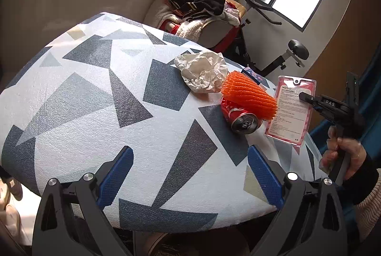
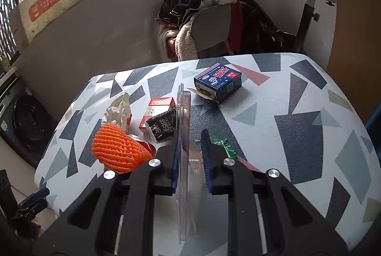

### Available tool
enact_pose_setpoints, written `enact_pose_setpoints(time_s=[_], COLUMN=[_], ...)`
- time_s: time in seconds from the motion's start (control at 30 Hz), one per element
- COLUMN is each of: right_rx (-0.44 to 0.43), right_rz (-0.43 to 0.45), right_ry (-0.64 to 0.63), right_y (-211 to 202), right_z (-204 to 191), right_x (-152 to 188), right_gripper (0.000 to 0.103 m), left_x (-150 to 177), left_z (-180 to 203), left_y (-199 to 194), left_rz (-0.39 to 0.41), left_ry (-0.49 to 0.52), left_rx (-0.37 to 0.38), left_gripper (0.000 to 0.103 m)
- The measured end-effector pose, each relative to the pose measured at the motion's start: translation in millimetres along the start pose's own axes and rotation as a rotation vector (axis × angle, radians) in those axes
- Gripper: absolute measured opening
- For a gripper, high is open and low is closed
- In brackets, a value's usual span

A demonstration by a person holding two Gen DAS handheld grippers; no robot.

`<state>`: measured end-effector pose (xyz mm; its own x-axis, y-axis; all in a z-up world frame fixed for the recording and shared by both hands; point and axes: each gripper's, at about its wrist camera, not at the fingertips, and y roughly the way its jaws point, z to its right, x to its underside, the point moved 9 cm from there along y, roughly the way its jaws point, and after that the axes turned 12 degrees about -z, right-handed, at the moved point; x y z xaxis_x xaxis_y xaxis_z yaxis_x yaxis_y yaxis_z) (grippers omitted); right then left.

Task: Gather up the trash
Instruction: 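Grasp the crumpled white paper with left gripper while right holds the plastic package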

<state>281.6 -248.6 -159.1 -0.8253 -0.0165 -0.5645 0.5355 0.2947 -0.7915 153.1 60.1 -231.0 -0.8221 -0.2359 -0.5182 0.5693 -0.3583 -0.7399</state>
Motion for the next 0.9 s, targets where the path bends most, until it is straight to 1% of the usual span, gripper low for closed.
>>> enact_pose_setpoints(time_s=[0.1,0.17,0.2,0.3,0.33,0.4,0.47,0.5,0.57,0.7,0.73,0.77,0.8,0.83,0.87,0.9], right_rx=[-0.004,0.005,0.010,0.030,0.033,0.027,0.020,0.020,0.021,0.026,0.027,0.030,0.035,0.044,0.054,0.062], right_rz=[0.021,0.047,0.059,0.090,0.098,0.109,0.114,0.116,0.117,0.121,0.121,0.121,0.122,0.123,0.124,0.124], right_ry=[0.012,0.023,0.028,0.022,0.022,0.035,0.050,0.054,0.059,0.072,0.077,0.079,0.077,0.072,0.067,0.063], right_y=[-4,-9,-11,-18,-20,-23,-24,-24,-24,-23,-23,-23,-22,-22,-22,-22], right_z=[8,15,17,21,21,24,26,28,30,34,35,36,37,37,37,37], right_x=[5,5,5,5,5,6,9,10,13,16,17,17,17,18,18,19], right_gripper=[0.021,0.020,0.020,0.020,0.020,0.020,0.020,0.020,0.020,0.020,0.020,0.020,0.020,0.020,0.020,0.020], left_x=[-27,-49,-60,-97,-107,-125,-140,-146,-155,-159,-158,-160,-160,-160,-159,-158], left_z=[-5,-7,-8,-10,-10,-12,-15,-16,-18,-22,-22,-21,-21,-20,-20,-20], left_y=[11,23,31,64,78,104,122,130,143,166,171,171,172,173,173,174], left_rz=[-0.002,-0.003,-0.006,-0.036,-0.066,-0.106,-0.120,-0.124,-0.129,-0.166,-0.174,-0.153,-0.154,-0.150,-0.151,-0.157], left_ry=[-0.059,-0.099,-0.116,-0.139,-0.133,-0.144,-0.167,-0.180,-0.202,-0.230,-0.233,-0.221,-0.205,-0.188,-0.173,-0.162], left_rx=[0.051,0.102,0.110,0.101,0.098,0.079,0.078,0.077,0.061,0.003,-0.006,-0.019,-0.035,-0.055,-0.076,-0.081], left_gripper=[0.094,0.088,0.082,0.070,0.069,0.062,0.061,0.058,0.056,0.042,0.040,0.040,0.040,0.037,0.034,0.021])
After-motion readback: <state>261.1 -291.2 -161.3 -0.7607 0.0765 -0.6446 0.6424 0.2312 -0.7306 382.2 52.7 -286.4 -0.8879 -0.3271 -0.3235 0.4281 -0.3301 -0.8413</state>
